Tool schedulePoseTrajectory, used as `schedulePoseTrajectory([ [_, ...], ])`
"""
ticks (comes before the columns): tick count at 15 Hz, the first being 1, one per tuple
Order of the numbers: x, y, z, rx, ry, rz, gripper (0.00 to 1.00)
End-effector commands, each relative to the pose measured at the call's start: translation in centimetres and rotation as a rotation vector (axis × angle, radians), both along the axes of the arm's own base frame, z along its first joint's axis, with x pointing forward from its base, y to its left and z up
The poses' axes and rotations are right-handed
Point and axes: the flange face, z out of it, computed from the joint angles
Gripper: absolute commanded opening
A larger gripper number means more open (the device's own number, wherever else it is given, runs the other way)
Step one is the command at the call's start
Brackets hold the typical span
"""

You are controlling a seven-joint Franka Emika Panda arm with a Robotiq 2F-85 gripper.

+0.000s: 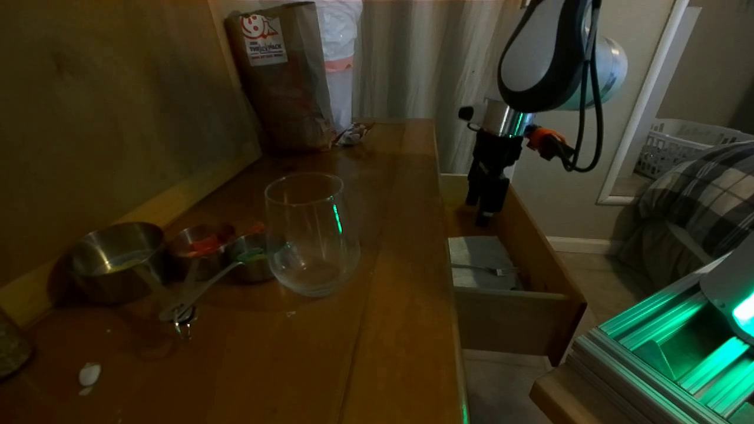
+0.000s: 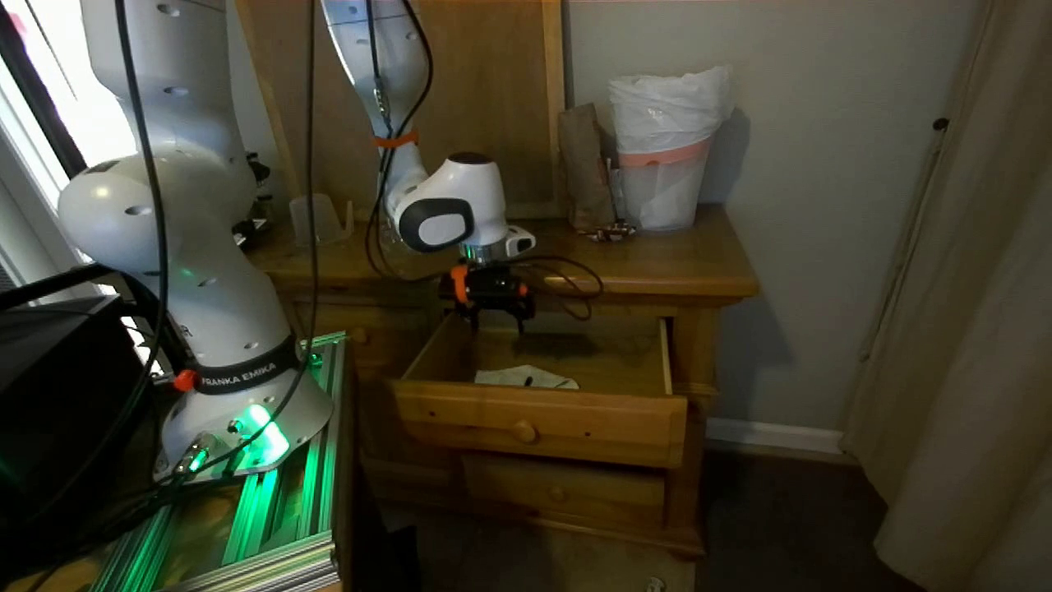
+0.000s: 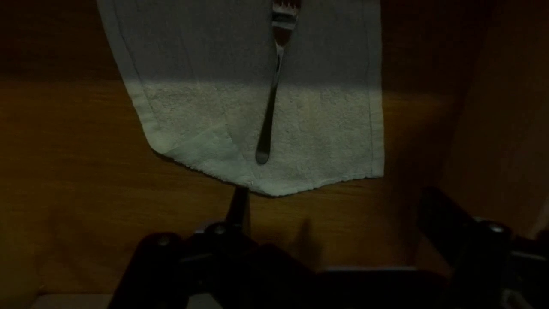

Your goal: Remove the fork from the top right drawer and put it on the dresser

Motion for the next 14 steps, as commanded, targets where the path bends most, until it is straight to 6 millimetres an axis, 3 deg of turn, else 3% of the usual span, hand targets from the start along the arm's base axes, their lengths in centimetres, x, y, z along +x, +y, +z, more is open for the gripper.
schedulePoseTrajectory([
  [1,-0.5,-2.0,-2.7,0.021,0.007,0.001,1.0],
  [8,-2.2,-4.7,-6.9,-0.017,0.018,-0.046,1.0],
  [14,-2.6,-2.8,-8.4,-0.008,-0.01,-0.046,1.0],
])
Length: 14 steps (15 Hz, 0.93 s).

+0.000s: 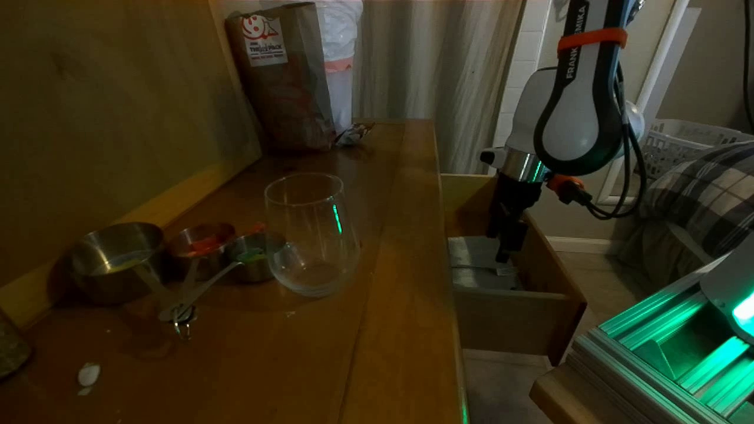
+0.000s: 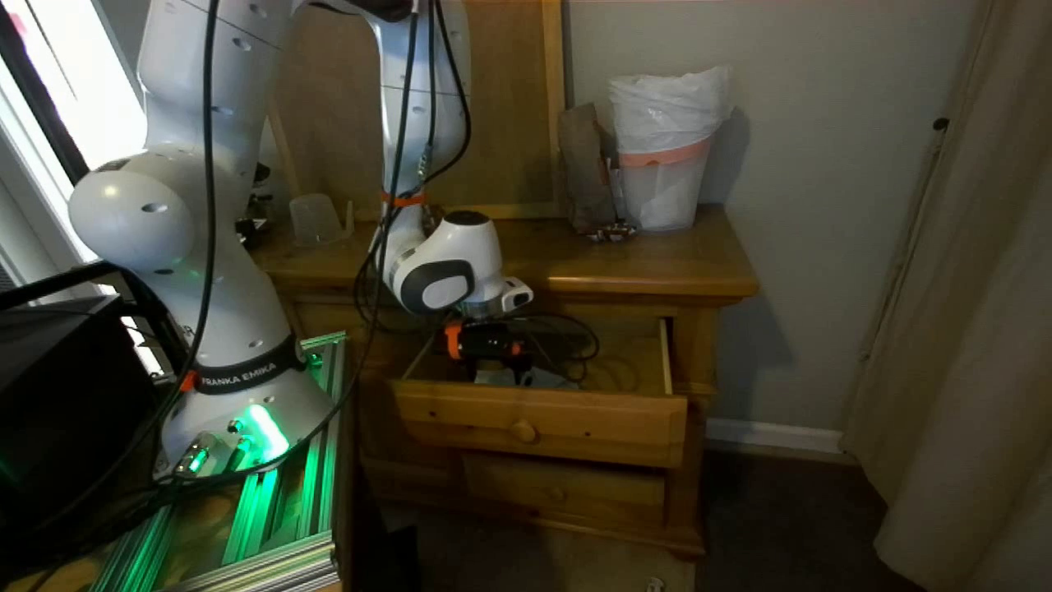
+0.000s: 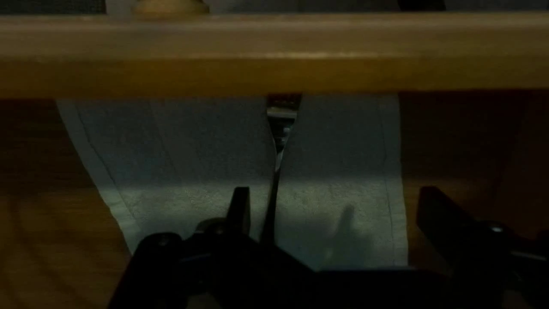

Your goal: Remove the fork from the top right drawer and put it on the dresser

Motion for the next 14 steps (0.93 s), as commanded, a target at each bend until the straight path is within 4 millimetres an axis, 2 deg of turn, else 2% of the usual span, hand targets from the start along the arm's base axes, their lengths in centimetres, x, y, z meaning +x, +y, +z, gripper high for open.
schedulePoseTrajectory([
  [1,0.2,1.3,-0.7,0.005,-0.026,0.014,1.0],
  [14,3.8,1.5,-3.8,-0.044,-0.025,0.031,1.0],
])
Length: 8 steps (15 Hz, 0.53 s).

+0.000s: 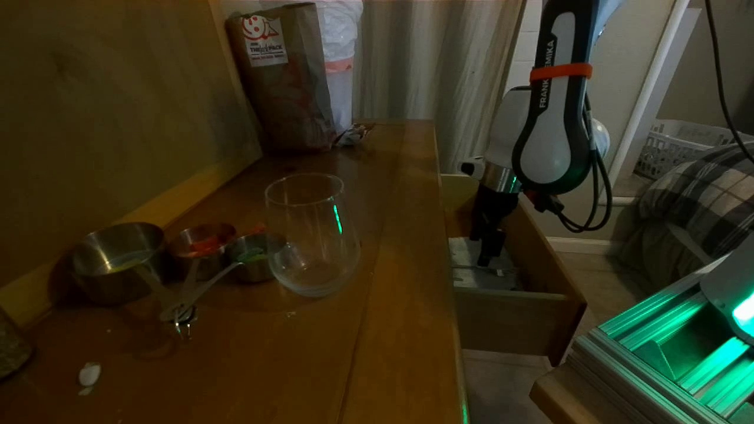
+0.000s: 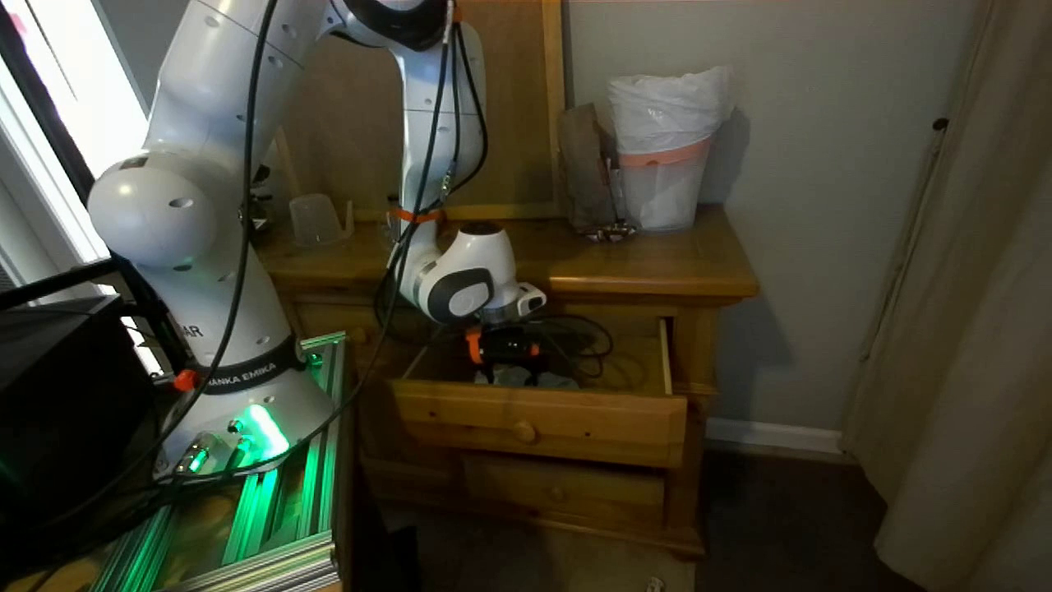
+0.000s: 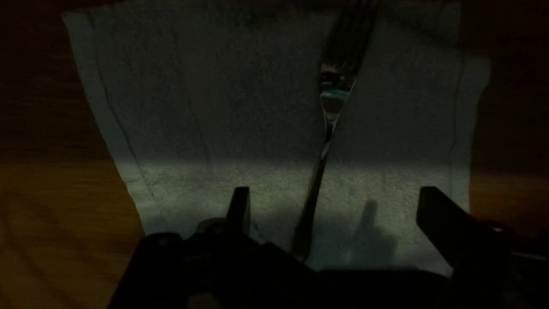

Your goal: Remove the fork from the top right drawer and put it on the dresser

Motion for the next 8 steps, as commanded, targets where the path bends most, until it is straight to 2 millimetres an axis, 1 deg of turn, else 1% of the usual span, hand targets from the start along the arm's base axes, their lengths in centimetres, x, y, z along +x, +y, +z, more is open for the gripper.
schedulePoseTrajectory([
  [1,0.8,0.0,-1.3,-0.009,0.018,-0.006,0.75],
  [2,0.9,-0.1,-1.5,-0.011,0.021,-0.008,0.74],
  [4,1.0,-0.3,-1.9,-0.015,0.029,-0.013,0.59],
  [5,1.1,-0.4,-2.2,-0.016,0.031,-0.016,0.76],
  [6,1.2,-0.4,-2.3,-0.018,0.032,-0.019,0.78],
  [8,1.3,-0.4,-2.8,-0.018,0.038,-0.022,0.87],
])
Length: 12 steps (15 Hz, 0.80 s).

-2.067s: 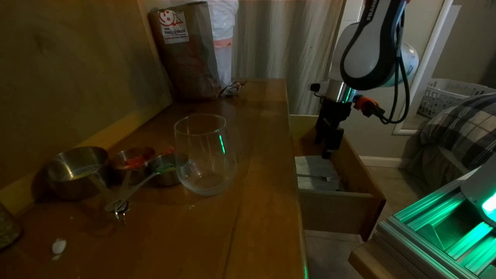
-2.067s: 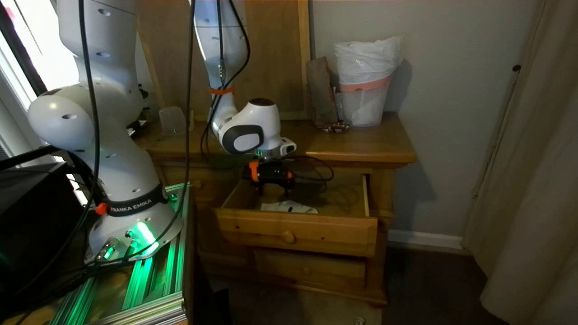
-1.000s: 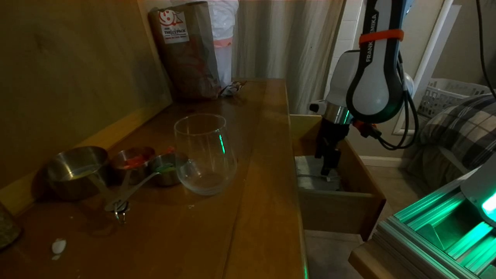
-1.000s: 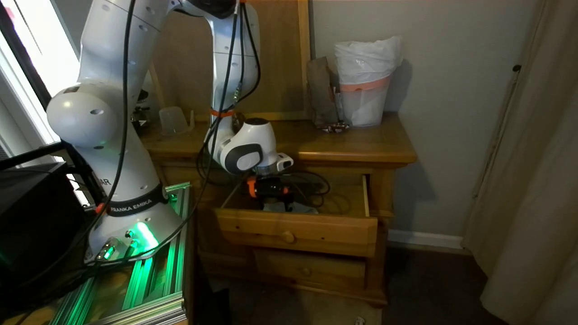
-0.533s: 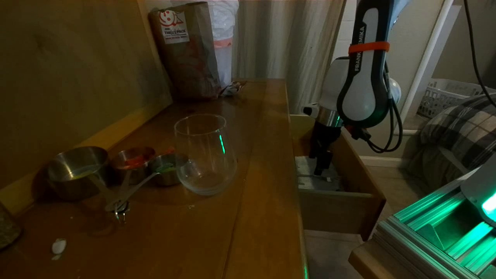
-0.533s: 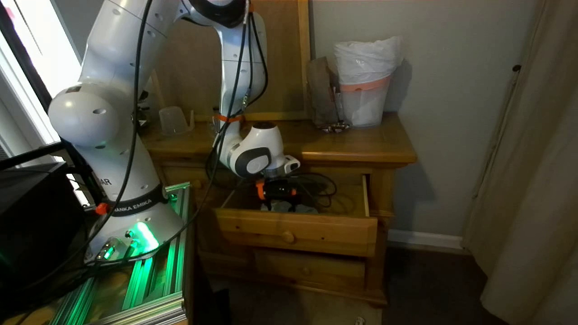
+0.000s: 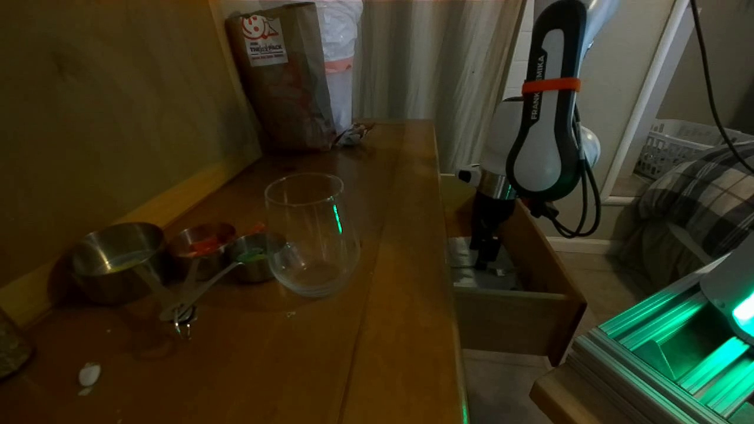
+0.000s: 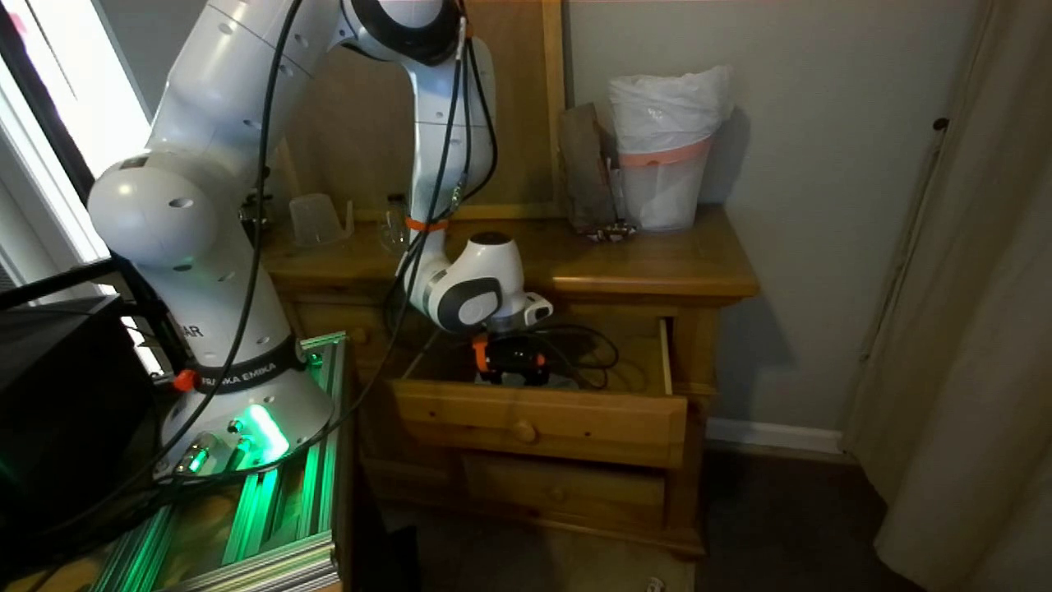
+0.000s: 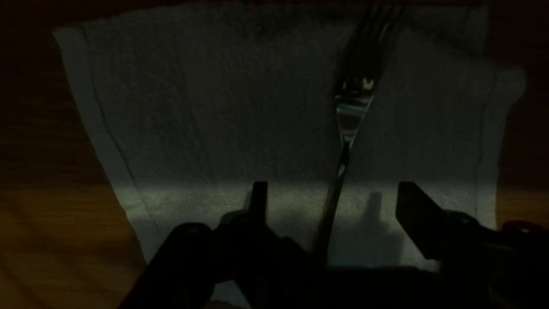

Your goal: Remove the fork from the top right drawer and put it on the dresser

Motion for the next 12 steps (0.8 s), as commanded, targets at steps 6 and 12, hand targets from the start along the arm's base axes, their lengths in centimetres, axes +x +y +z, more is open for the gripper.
schedulePoseTrajectory([
  [6,0.4,0.1,-1.7,-0.005,0.031,-0.004,0.38],
  [12,0.2,0.0,-2.3,-0.008,0.049,0.002,0.0],
])
